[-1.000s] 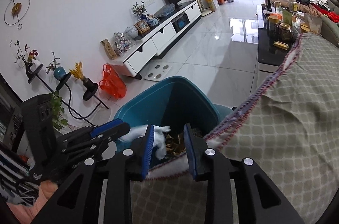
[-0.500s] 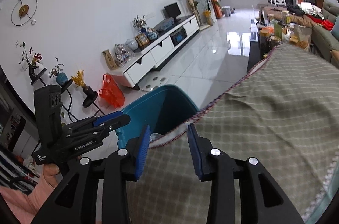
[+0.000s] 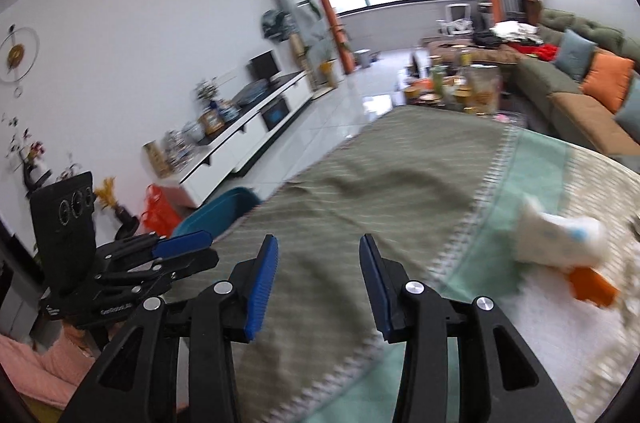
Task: Collect trash
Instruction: 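Move both open tools back over the trash on the bed, then grasp the white foam net with the left tool while the right tool grasps the white paper cup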
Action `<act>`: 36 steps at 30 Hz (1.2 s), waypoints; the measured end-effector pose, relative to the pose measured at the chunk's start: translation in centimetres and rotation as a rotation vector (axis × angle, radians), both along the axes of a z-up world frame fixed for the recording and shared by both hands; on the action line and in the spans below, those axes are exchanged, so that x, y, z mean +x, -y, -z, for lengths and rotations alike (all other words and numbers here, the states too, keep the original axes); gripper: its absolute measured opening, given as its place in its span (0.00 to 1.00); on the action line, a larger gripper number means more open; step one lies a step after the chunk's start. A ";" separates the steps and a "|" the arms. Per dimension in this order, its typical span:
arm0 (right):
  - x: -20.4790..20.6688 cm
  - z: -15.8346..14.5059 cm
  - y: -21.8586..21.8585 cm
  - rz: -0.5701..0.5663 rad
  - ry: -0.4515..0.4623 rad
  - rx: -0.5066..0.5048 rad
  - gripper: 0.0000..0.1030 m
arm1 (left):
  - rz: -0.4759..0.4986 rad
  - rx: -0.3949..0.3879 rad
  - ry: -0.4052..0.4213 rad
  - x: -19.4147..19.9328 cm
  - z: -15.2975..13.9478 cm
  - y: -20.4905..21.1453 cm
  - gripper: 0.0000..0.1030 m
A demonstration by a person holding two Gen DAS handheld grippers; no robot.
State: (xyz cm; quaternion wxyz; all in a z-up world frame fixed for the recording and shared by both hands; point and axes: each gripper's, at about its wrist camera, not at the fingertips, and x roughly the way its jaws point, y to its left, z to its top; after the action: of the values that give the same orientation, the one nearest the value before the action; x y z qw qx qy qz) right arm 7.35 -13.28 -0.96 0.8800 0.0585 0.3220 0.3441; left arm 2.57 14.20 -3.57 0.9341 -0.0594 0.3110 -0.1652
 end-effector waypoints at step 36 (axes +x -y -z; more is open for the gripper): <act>6.4 3.3 12.8 0.266 -0.084 0.049 0.43 | 0.421 -0.046 -0.192 5.5 3.3 19.6 0.44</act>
State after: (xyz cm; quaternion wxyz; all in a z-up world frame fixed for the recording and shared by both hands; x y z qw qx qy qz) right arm 13.71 -26.10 -4.27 0.9020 0.1365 0.3393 0.2296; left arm 8.05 -5.42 -6.90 0.8436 -0.0297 0.4000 -0.3571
